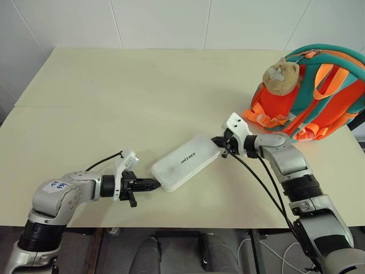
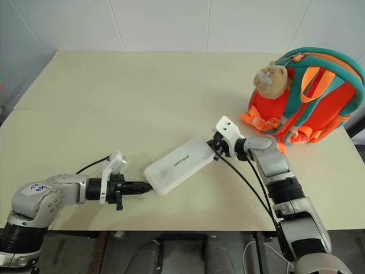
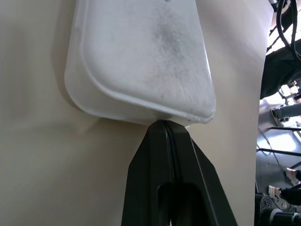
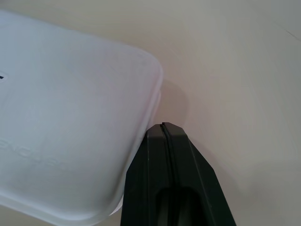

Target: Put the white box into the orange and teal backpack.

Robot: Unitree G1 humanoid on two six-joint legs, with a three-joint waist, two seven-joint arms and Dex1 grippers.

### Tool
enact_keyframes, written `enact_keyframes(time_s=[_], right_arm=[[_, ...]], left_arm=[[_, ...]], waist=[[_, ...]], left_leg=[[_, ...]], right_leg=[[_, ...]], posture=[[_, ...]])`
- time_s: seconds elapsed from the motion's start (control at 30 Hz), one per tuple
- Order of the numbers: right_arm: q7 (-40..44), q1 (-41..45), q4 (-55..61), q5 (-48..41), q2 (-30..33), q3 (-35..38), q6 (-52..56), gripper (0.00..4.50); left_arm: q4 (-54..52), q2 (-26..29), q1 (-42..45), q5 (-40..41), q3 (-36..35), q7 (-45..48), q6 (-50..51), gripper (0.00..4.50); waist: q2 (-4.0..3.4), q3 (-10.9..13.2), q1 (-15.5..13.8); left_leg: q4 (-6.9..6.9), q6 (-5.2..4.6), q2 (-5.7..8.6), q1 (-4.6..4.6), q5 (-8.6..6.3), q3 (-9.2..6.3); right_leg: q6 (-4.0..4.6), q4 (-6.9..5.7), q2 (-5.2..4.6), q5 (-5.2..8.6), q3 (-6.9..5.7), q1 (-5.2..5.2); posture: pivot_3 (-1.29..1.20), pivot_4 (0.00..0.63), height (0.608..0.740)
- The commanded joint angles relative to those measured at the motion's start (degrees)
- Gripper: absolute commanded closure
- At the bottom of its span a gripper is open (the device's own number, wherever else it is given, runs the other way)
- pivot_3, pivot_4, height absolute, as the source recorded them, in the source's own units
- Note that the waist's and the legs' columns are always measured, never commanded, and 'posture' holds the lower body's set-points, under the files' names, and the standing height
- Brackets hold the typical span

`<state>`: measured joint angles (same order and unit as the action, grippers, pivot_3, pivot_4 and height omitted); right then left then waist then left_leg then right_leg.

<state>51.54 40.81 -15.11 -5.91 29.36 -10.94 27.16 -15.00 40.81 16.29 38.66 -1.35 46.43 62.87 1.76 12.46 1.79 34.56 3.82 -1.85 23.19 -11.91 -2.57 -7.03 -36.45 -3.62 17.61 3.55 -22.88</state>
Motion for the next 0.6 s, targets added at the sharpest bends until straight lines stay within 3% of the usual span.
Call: enact_keyframes(time_s=[0.03,0.3,0.6], right_arm=[[3.1,-1.0,6.2,-1.9,0.4,-0.7,1.9,4.5],[7.9,-4.9,16.2,-3.7,4.5,-2.0,8.4,4.5],[13.0,-9.4,26.5,-6.1,10.3,-2.6,14.9,4.5]], left_arm=[[0.5,-1.1,1.8,-0.9,0.1,-0.3,-3.1,4.49],[2.7,-1.2,3.3,-2.5,0.4,0.3,-5.2,4.49],[5.5,3.2,6.8,-5.3,2.9,6.1,-7.6,4.49]], waist=[[0.0,0.0,0.0],[0.0,0.0,-0.1],[0.01,0.0,0.0]], left_leg=[[0.02,0.0,0.0,0.0,0.0,0.0],[0.14,0.0,0.0,-0.01,0.0,0.0],[0.14,0.0,-0.01,-0.01,0.0,0.01]], right_leg=[[0.0,0.0,0.0,0.0,0.0,0.01],[0.05,0.0,0.0,-0.06,0.0,0.04],[0.08,0.02,0.01,-0.04,0.0,0.04]], posture=[[0.0,0.15,0.74],[0.0,0.15,0.74],[0.0,0.15,0.74]])
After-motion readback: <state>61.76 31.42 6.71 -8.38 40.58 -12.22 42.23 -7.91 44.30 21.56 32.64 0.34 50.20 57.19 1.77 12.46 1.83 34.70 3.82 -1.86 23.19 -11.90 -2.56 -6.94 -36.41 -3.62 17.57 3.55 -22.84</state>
